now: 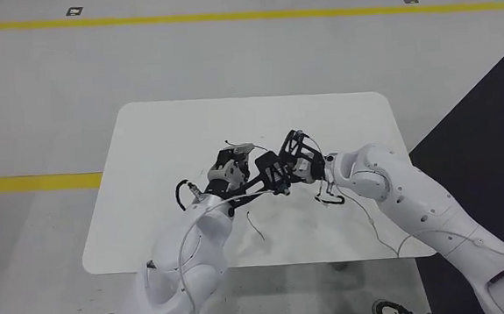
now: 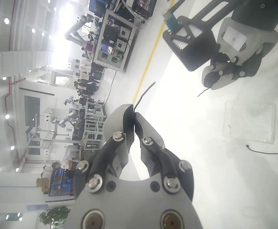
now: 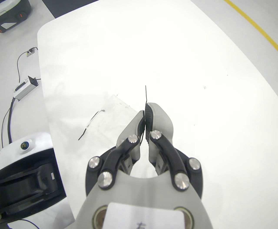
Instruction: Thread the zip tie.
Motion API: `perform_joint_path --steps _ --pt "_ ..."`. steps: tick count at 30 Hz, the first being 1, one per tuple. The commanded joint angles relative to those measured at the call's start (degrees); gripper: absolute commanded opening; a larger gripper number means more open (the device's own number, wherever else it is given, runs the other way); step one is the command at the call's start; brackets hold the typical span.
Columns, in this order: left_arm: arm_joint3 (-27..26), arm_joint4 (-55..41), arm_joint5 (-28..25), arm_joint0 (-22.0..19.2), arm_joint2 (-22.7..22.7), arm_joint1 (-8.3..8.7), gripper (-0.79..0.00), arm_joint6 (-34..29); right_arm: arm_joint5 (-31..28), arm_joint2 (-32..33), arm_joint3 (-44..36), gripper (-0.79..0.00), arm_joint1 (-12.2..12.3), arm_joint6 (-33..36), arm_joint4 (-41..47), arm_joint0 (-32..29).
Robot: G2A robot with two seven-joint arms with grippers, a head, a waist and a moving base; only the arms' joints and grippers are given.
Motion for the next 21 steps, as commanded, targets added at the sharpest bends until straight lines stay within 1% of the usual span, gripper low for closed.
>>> perform_joint_path --steps 1,3,5,11,21 --pt "-0.56 -0.22 3.37 0.61 -1.49 -0.13 -0.785 -0.60 -0.29 -0.95 1.49 -0.785 -0.76 -0.05 -0.49 0.87" --pt "-0.96 -0.67 6.28 1.11 -2.91 -0.33 -0.785 -1.72 -1.00 -1.68 3.36 -0.785 -1.61 -0.80 0.08 1.58" --pt "-0.81 -1.52 7.10 1.36 -3.71 -0.50 -0.785 -2.37 -1.77 -2.28 5.38 -0.785 -2.40 -0.88 0.53 2.50" --pt "-0.69 -0.40 4.97 1.59 -3.18 -0.80 -0.785 -2.45 -2.82 -4.60 8.71 -0.785 -4.67 -0.39 0.06 4.08" --pt "-0.63 -0.15 4.93 1.58 -3.17 -0.82 -0.785 -2.68 -3.11 -6.59 11.15 -0.785 -7.26 -0.24 -2.31 4.76"
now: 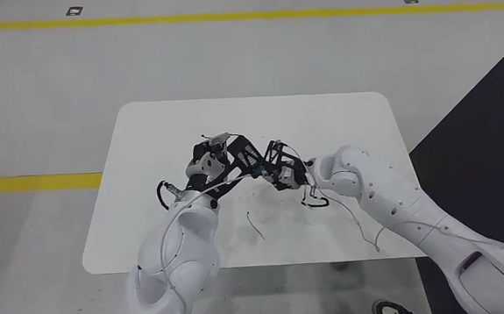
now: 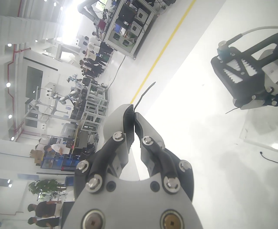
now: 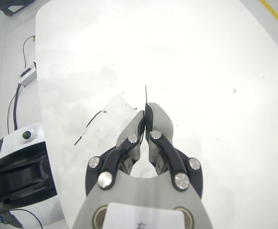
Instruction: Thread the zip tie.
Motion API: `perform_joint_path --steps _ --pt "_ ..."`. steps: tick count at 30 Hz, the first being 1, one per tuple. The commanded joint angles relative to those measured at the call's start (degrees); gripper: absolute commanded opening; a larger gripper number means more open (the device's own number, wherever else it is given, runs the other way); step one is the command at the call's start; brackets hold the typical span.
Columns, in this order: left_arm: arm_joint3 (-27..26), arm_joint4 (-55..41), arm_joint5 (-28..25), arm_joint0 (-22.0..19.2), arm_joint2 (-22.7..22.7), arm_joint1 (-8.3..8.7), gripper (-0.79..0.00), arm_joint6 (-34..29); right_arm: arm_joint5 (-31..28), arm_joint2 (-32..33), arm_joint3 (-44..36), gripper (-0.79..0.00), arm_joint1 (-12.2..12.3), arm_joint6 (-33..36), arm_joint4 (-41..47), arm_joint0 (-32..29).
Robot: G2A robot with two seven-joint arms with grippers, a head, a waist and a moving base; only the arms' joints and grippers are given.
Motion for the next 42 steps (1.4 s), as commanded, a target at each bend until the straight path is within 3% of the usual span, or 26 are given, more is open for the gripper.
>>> perform_joint_path --steps 1,21,27,35,42 --pt "0.00 0.00 0.00 0.00 0.00 0.00 -0.785 0.00 -0.19 -0.09 0.53 -0.785 -0.36 0.06 -0.01 0.09" --pt "0.00 0.00 0.00 0.00 0.00 0.00 -0.785 0.00 -2.86 0.05 2.49 -0.785 -2.77 3.38 -1.94 -0.09" --pt "0.00 0.00 0.00 0.00 0.00 0.00 -0.785 0.00 -3.37 0.91 2.38 -0.776 -3.01 3.74 -2.17 -0.41" --pt "0.00 0.00 0.00 0.00 0.00 0.00 -0.785 0.00 -4.18 2.01 1.91 -0.693 -3.10 4.56 -3.07 -1.04" --pt "0.00 0.00 0.00 0.00 0.00 0.00 -0.785 0.00 -5.54 4.95 0.42 -0.711 -2.52 4.78 -2.01 -1.12"
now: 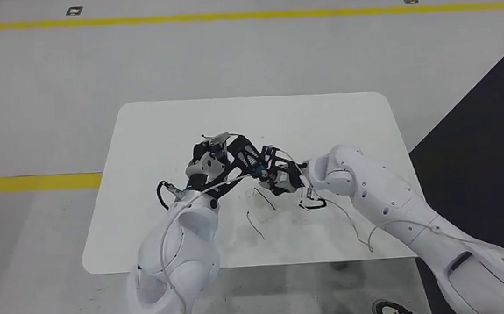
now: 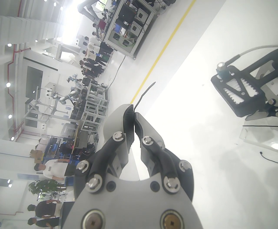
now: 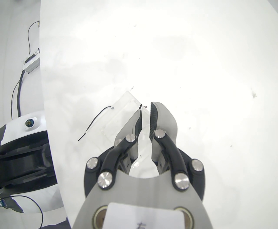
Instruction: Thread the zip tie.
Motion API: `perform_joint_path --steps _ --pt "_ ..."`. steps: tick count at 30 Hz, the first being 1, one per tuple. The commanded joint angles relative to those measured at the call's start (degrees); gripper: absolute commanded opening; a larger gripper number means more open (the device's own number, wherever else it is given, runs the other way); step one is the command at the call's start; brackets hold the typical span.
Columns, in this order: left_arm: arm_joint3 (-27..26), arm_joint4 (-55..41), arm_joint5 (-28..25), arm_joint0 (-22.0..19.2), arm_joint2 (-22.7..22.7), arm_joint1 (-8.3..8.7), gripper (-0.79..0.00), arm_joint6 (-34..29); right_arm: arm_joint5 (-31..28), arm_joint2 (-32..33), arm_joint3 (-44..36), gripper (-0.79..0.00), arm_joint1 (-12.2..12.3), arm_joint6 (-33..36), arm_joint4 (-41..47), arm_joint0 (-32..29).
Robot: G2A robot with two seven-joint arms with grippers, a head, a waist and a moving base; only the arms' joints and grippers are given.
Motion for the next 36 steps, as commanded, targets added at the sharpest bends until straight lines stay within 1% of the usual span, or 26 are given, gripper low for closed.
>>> perform_joint_path --steps 1,2,3,4,5,14,16,18,23,26,27,28,30,31,33,34,36 --pt "0.00 0.00 0.00 0.00 0.00 0.00 -0.785 0.00 -0.56 1.35 -0.83 -0.705 0.38 0.17 1.00 -0.15" --pt "0.00 0.00 0.00 0.00 0.00 0.00 -0.785 0.00 -1.23 2.00 -1.47 -0.690 0.61 0.52 1.95 -0.49" --pt "0.00 0.00 0.00 0.00 0.00 0.00 -0.785 0.00 -1.64 2.71 -2.20 -0.588 0.89 1.26 2.45 -0.66" --pt "0.00 0.00 0.00 0.00 0.00 0.00 -0.785 0.00 -1.53 3.39 -3.06 -0.400 1.20 1.89 2.31 -0.93" --pt "0.00 0.00 0.00 0.00 0.00 0.00 -0.785 0.00 -1.14 3.87 -3.60 0.000 1.41 2.32 2.04 -1.13" --pt "0.00 0.00 0.00 0.00 0.00 0.00 -0.785 0.00 -1.14 3.87 -3.60 0.000 1.41 2.32 2.04 -1.13" --pt "0.00 0.00 0.00 0.00 0.00 0.00 -0.785 0.00 -1.27 3.97 -4.36 0.000 1.47 2.42 2.75 -1.90" --pt "0.00 0.00 0.00 0.00 0.00 0.00 -0.785 0.00 -1.33 4.65 -5.57 0.000 1.74 4.43 4.12 -2.43" --pt "0.00 0.00 0.00 0.00 0.00 0.00 -0.785 0.00 -5.16 7.38 -6.40 0.000 2.86 12.01 13.93 -3.24" --pt "0.00 0.00 0.00 0.00 0.00 0.00 -0.785 0.00 -5.71 8.73 -6.01 0.000 3.53 17.52 19.75 -3.20" --pt "0.00 0.00 0.00 0.00 0.00 0.00 -0.785 0.00 -5.46 8.87 -6.11 -0.092 3.69 19.74 21.33 -3.07" --pt "0.00 0.00 0.00 0.00 0.00 0.00 -0.785 0.00 -4.91 8.79 -5.93 -0.102 3.80 22.16 23.68 -3.22" --pt "0.00 0.00 0.00 0.00 0.00 0.00 -0.785 0.00 -2.38 8.63 -6.26 -0.080 3.95 27.52 27.54 -2.65" --pt "0.00 0.00 0.00 0.00 0.00 0.00 -0.785 0.00 -0.72 8.53 -6.66 -0.108 3.94 29.63 28.99 -2.20" --pt "0.00 0.00 0.00 0.00 0.00 0.00 -0.785 0.00 2.66 8.13 -7.21 -0.314 3.78 32.58 31.31 -1.53" --pt "0.00 0.00 0.00 0.00 0.00 0.00 -0.785 0.00 4.65 7.94 -7.44 -0.369 3.64 33.40 31.64 -0.97" --pt "0.00 0.00 0.00 0.00 0.00 0.00 -0.785 0.00 7.84 7.15 -7.44 -0.332 3.25 34.95 32.80 -0.29"
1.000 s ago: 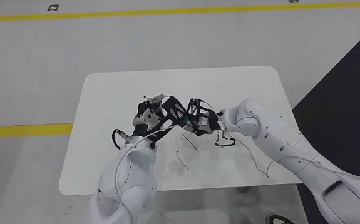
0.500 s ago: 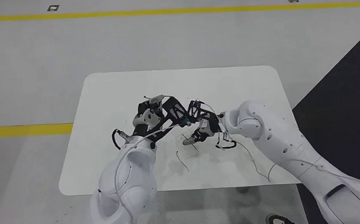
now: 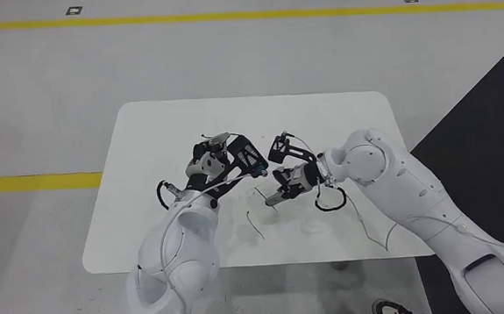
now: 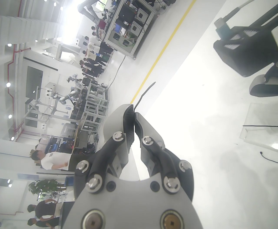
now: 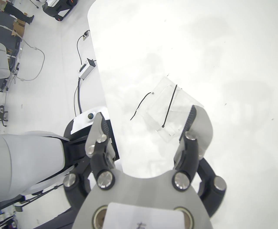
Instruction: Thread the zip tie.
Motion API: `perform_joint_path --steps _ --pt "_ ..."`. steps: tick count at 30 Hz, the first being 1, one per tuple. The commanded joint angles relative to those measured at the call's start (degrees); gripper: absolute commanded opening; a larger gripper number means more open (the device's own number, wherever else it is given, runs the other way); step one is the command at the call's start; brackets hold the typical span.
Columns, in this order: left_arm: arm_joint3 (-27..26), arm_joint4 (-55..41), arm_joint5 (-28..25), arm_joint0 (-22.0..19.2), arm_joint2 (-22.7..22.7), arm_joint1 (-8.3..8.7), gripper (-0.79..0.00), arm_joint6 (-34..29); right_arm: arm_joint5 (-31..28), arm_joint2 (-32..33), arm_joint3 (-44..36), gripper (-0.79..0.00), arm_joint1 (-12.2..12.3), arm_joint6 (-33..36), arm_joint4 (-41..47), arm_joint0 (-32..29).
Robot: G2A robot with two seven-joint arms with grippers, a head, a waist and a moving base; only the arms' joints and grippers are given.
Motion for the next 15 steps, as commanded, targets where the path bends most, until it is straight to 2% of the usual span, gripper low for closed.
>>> perform_joint_path --steps 1,2,6,9,15 --pt "0.00 0.00 0.00 0.00 0.00 0.00 -0.785 0.00 2.77 -0.68 0.14 -0.323 -0.37 1.05 0.39 0.83" --pt "0.00 0.00 0.00 0.00 0.00 0.00 -0.785 0.00 3.93 -1.12 0.48 -0.271 -0.61 1.57 0.91 1.16" --pt "0.12 2.26 1.09 1.14 -0.73 0.04 -0.785 1.97 6.02 -2.96 2.01 -0.296 -1.57 3.53 1.68 2.79" --pt "-0.09 3.33 0.96 1.61 -0.90 -0.05 -0.785 2.11 6.53 -4.24 3.27 -0.246 -2.24 3.82 1.48 3.61" --pt "-0.09 3.33 0.96 1.61 -0.90 -0.05 -0.785 2.11 7.19 -6.29 5.29 -0.305 -3.56 3.25 0.82 5.14"
